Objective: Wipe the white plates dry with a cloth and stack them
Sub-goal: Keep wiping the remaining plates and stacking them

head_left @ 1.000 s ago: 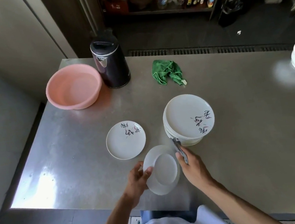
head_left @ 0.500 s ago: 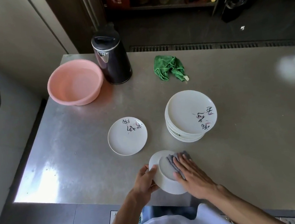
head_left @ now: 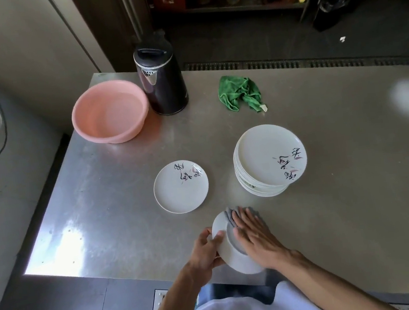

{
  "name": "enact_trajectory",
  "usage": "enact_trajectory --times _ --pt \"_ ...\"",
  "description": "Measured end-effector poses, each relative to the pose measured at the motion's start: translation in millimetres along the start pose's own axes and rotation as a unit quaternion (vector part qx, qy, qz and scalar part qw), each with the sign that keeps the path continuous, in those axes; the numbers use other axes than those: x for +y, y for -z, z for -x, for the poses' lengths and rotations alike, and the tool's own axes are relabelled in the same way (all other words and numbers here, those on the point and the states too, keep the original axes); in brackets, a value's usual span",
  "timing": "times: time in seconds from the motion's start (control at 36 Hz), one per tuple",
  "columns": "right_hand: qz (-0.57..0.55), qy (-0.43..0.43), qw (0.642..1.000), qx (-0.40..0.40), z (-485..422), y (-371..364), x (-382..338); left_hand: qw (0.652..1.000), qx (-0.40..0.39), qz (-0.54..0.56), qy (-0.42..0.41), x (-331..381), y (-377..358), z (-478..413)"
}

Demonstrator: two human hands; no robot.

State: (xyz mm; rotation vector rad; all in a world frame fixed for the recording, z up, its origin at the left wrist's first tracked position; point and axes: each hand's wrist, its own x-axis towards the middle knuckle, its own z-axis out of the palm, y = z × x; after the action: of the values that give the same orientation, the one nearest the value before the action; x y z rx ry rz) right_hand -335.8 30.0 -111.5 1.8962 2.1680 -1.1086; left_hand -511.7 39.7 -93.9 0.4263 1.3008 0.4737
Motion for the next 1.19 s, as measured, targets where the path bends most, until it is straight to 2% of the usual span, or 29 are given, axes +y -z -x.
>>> enact_trajectory --times 0.17,0.22,0.31,0.33,0.39,0.44,0.5,0.58,0.64,0.69,0.78,0.89,0.97,1.06,1.11,1.19 --pt "0.006 0.150 0.988 0.033 -6.0 -1.2 -8.9 0.997 -0.013 -0.071 -0.037 -3.5 -7.3 3.4" --pt "0.002 0.124 0.991 0.050 -13.8 -1.9 1.1 0.998 -0.008 -0.047 -0.031 -4.6 -4.8 5.6" --pt "-0.056 -0.009 0.998 0.039 -24.8 1.7 10.5 0.999 0.008 -0.029 -0.027 -5.9 1.5 6.7" --pt "-0.062 -0.011 0.997 0.047 -24.4 2.5 8.8 0.999 0.007 -0.029 -0.030 -5.9 2.9 6.7" --pt "-0.020 0.079 0.992 0.101 -17.4 2.8 -1.0 0.999 -0.003 -0.031 -0.040 -5.2 2.8 6.6" --pt "0.010 0.165 0.982 0.091 -9.3 -1.5 -7.9 0.997 -0.014 -0.052 -0.060 -3.4 0.5 5.3" --pt "0.029 0.184 0.979 0.077 -5.9 -5.5 -11.6 0.994 -0.020 -0.076 -0.074 -2.2 -1.9 2.0" --pt "0.016 0.103 0.988 0.117 -10.9 -2.7 -9.7 0.996 -0.001 -0.065 -0.063 -3.1 -0.9 -1.5" --pt "-0.031 -0.028 0.992 0.117 -18.0 2.0 -2.1 0.998 0.013 -0.036 -0.052 -6.3 3.0 -3.4" --pt "-0.121 -0.135 0.979 0.094 -20.9 5.2 3.4 0.998 0.007 0.003 -0.055 -9.7 7.3 -4.8" --pt "-0.158 -0.104 0.976 0.105 -13.6 5.2 0.6 0.997 -0.009 0.041 -0.059 -4.9 8.5 -4.3" --pt "-0.154 0.013 0.981 0.120 -5.6 7.0 -16.7 0.996 -0.009 0.063 -0.058 5.8 7.7 -5.6" --pt "-0.162 0.091 0.973 0.140 -3.5 8.3 -31.5 0.994 -0.047 0.038 -0.090 11.8 6.1 -2.8" --pt "-0.178 0.107 0.970 0.128 -5.0 12.8 -35.0 0.993 -0.070 0.023 -0.093 14.1 4.7 1.0" --pt "-0.142 0.114 0.973 0.140 -10.6 14.8 -31.5 0.993 -0.078 0.019 -0.091 12.9 6.5 1.9" --pt "-0.087 0.034 0.989 0.114 -23.7 14.6 -21.3 0.995 -0.066 0.014 -0.078 9.1 9.5 2.7"
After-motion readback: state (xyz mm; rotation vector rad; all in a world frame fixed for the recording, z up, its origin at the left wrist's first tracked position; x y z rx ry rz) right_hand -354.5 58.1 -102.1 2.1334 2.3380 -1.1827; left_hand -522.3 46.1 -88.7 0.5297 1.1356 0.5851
